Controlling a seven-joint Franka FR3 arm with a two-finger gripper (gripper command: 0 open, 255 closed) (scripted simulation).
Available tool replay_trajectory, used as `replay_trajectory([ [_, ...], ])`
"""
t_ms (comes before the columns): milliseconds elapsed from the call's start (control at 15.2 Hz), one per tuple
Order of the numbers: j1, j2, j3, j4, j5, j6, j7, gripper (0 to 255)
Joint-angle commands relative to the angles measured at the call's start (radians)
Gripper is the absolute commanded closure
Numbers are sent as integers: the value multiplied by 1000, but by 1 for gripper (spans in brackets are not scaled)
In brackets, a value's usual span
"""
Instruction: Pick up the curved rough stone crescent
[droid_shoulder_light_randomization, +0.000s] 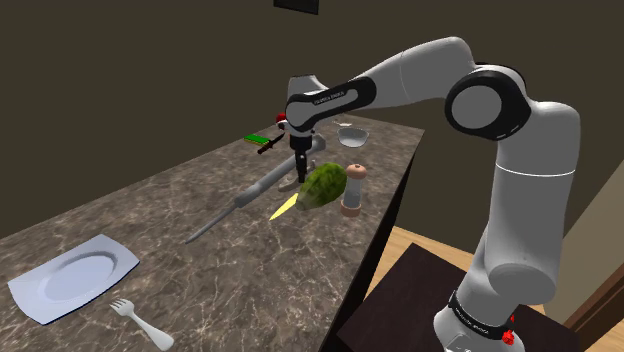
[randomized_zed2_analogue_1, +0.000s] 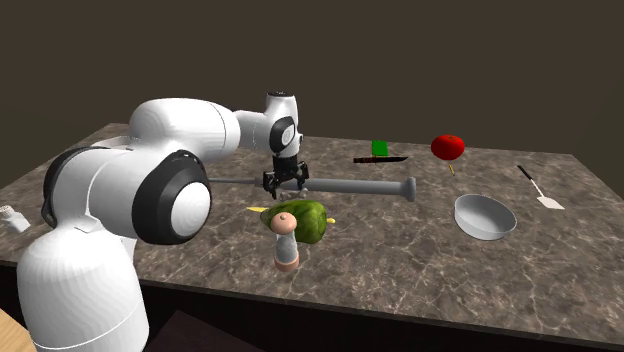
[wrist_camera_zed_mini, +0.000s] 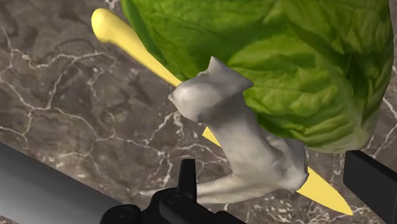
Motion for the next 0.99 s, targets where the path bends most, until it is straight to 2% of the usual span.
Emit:
replay_trajectory([
  [0,0,3,0,-9,0,12,0,0],
  [66,0,4,1,-8,1,12,0,255],
  [660,0,3,0,-9,0,12,0,255],
  [924,1,-13,0,24,-2,-36,2,255],
])
